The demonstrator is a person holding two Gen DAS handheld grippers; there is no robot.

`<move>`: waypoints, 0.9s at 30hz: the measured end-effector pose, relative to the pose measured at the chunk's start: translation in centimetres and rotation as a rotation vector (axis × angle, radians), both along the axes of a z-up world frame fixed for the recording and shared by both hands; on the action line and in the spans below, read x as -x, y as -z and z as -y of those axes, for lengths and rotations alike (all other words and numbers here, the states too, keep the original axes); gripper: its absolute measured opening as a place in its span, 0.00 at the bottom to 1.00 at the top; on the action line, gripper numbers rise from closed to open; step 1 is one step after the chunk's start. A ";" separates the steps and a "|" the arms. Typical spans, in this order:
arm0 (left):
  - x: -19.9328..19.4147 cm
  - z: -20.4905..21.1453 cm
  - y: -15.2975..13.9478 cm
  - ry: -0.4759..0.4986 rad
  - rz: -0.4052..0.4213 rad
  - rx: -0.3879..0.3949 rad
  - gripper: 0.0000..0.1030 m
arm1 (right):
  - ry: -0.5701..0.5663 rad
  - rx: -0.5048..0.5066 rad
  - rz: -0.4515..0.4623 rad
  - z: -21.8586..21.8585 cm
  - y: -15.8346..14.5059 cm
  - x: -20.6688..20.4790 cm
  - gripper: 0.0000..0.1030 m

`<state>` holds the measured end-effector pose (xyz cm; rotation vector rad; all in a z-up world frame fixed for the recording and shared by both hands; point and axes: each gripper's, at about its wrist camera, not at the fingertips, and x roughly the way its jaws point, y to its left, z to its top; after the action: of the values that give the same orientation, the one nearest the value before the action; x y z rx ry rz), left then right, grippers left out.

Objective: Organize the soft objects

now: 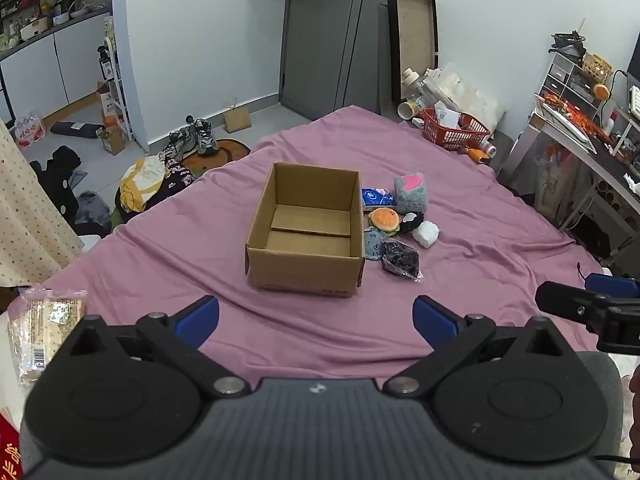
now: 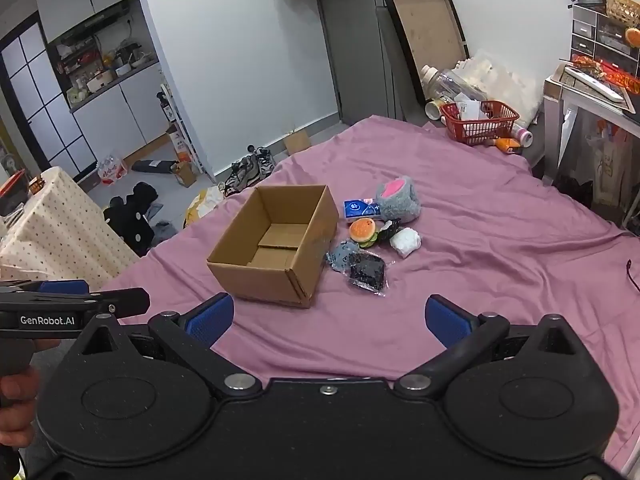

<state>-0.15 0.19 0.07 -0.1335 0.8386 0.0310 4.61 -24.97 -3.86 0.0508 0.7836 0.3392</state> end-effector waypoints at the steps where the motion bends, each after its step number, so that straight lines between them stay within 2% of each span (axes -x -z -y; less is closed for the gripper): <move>1: 0.0 0.0 0.0 0.004 -0.002 -0.003 0.99 | 0.001 0.004 -0.001 -0.1 0.1 -0.1 1.00; 11: -0.1 1.2 -0.9 0.005 -0.006 -0.005 0.99 | 0.022 -0.011 0.006 0.7 -0.7 0.5 1.00; 27: 0.3 0.0 -0.7 0.001 -0.004 0.016 0.99 | 0.019 -0.006 0.010 0.6 -1.0 0.4 1.00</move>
<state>-0.49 0.15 0.79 -0.1486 0.8426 0.0239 4.20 -25.54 -2.90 0.0619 0.7721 0.3240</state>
